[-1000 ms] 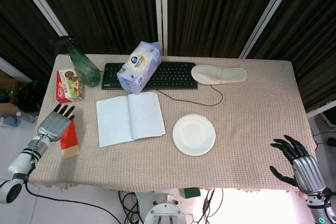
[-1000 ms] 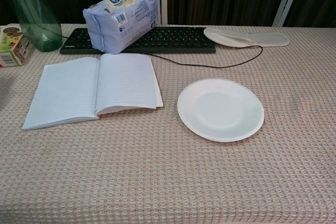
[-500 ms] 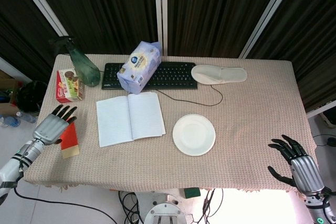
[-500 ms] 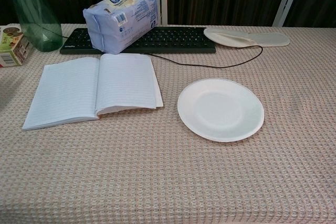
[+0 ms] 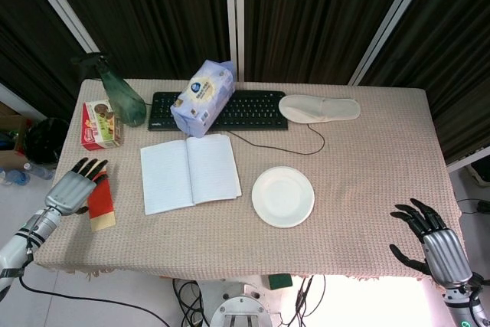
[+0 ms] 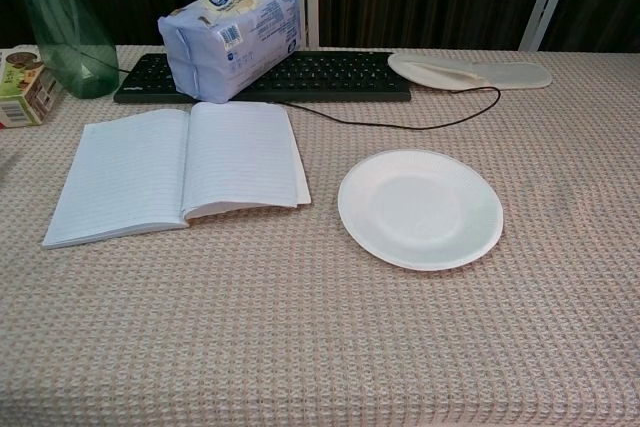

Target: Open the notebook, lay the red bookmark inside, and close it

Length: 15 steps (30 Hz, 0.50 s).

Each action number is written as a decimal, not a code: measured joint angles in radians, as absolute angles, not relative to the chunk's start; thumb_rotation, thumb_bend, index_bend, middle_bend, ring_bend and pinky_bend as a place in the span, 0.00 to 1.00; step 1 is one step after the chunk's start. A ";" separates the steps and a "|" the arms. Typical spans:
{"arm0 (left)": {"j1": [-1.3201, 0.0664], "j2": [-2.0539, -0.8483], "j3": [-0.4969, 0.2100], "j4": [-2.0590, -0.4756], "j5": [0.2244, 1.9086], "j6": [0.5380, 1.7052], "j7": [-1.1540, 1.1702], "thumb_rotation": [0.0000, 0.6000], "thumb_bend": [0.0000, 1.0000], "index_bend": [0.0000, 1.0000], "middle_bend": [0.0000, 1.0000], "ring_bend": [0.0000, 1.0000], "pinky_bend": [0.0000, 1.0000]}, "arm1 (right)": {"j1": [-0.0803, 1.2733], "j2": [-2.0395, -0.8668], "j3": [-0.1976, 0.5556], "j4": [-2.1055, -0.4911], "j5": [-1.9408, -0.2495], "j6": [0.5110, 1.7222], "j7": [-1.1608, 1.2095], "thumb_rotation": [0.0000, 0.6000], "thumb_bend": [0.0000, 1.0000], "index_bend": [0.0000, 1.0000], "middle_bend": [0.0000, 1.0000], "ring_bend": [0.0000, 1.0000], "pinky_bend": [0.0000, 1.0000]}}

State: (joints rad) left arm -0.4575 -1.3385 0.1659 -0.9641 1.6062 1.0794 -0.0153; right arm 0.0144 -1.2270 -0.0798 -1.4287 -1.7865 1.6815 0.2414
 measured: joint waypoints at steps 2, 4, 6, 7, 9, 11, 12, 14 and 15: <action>-0.455 -1.336 0.169 -0.953 1.610 1.077 -0.013 1.00 0.05 0.20 0.00 0.01 0.08 | 0.015 -1.229 -0.080 -1.432 -1.789 1.681 0.236 1.00 0.21 0.30 0.21 0.10 0.19; -0.453 -1.336 0.172 -0.942 1.612 1.068 -0.003 1.00 0.05 0.20 0.00 0.01 0.08 | 0.015 -1.230 -0.080 -1.435 -1.790 1.681 0.233 1.00 0.21 0.30 0.21 0.10 0.19; -0.451 -1.339 0.173 -0.938 1.611 1.062 -0.008 1.00 0.05 0.20 0.00 0.01 0.08 | 0.015 -1.231 -0.080 -1.436 -1.790 1.679 0.231 1.00 0.21 0.30 0.21 0.10 0.19; -0.449 -1.343 0.173 -0.935 1.611 1.060 -0.016 1.00 0.05 0.20 0.00 0.01 0.08 | 0.015 -1.231 -0.080 -1.436 -1.789 1.678 0.230 1.00 0.21 0.30 0.21 0.10 0.19; -0.447 -1.353 0.173 -0.927 1.615 1.060 -0.027 1.00 0.05 0.20 0.00 0.01 0.08 | 0.016 -1.232 -0.079 -1.437 -1.788 1.677 0.229 1.00 0.21 0.30 0.21 0.10 0.19; -0.448 -1.364 0.173 -0.922 1.625 1.065 -0.036 1.00 0.05 0.20 0.00 0.01 0.08 | 0.017 -1.232 -0.079 -1.437 -1.789 1.676 0.228 1.00 0.21 0.30 0.21 0.10 0.19; -0.449 -1.367 0.173 -0.921 1.630 1.067 -0.037 1.00 0.05 0.20 0.00 0.01 0.08 | 0.017 -1.233 -0.079 -1.438 -1.790 1.676 0.228 1.00 0.21 0.30 0.21 0.10 0.19; -0.457 -1.373 0.173 -0.920 1.643 1.069 -0.036 1.00 0.05 0.20 0.00 0.01 0.08 | 0.017 -1.233 -0.079 -1.438 -1.790 1.676 0.227 1.00 0.21 0.30 0.21 0.10 0.19; -0.461 -1.375 0.173 -0.920 1.647 1.069 -0.033 1.00 0.05 0.20 0.00 0.01 0.08 | 0.016 -1.232 -0.079 -1.438 -1.789 1.676 0.228 1.00 0.21 0.30 0.21 0.10 0.19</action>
